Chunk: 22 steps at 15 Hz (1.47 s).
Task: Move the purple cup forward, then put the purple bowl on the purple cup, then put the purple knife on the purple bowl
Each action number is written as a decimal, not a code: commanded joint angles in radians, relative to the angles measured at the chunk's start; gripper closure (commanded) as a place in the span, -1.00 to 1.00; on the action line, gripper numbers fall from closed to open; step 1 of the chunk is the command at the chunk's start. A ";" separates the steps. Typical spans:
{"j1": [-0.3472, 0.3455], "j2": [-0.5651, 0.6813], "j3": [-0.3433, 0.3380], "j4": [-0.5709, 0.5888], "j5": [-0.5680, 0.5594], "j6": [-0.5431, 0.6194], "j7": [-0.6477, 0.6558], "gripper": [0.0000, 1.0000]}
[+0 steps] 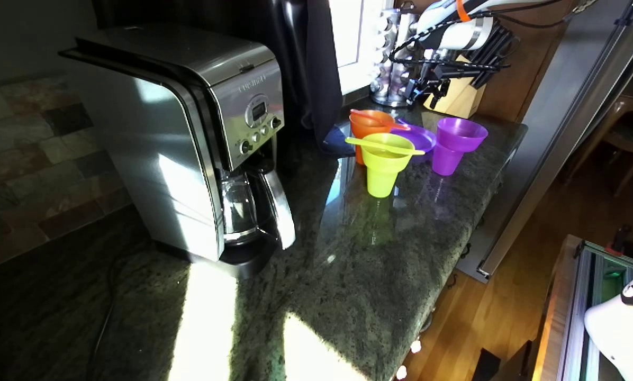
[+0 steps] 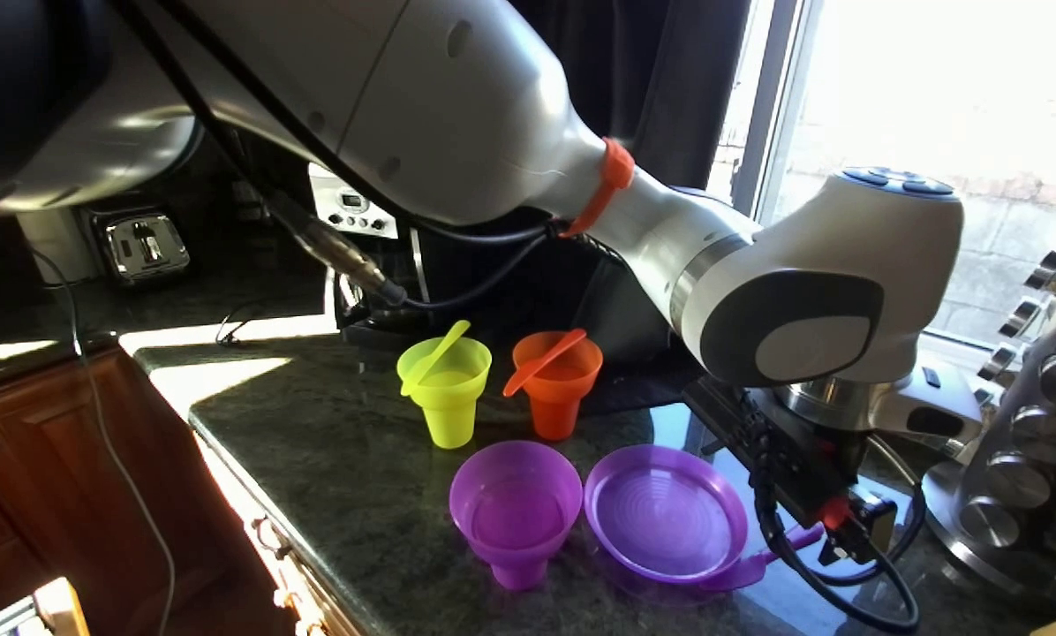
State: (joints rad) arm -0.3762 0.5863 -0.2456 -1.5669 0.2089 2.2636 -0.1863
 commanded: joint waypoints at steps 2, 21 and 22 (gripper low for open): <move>-0.028 0.105 0.023 0.142 -0.032 -0.086 0.065 -1.00; -0.053 0.262 0.046 0.348 -0.030 -0.208 0.165 -0.78; -0.053 0.267 0.047 0.354 -0.030 -0.215 0.168 -0.79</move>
State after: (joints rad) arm -0.4108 0.8131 -0.2174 -1.2765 0.1911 2.0960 -0.0499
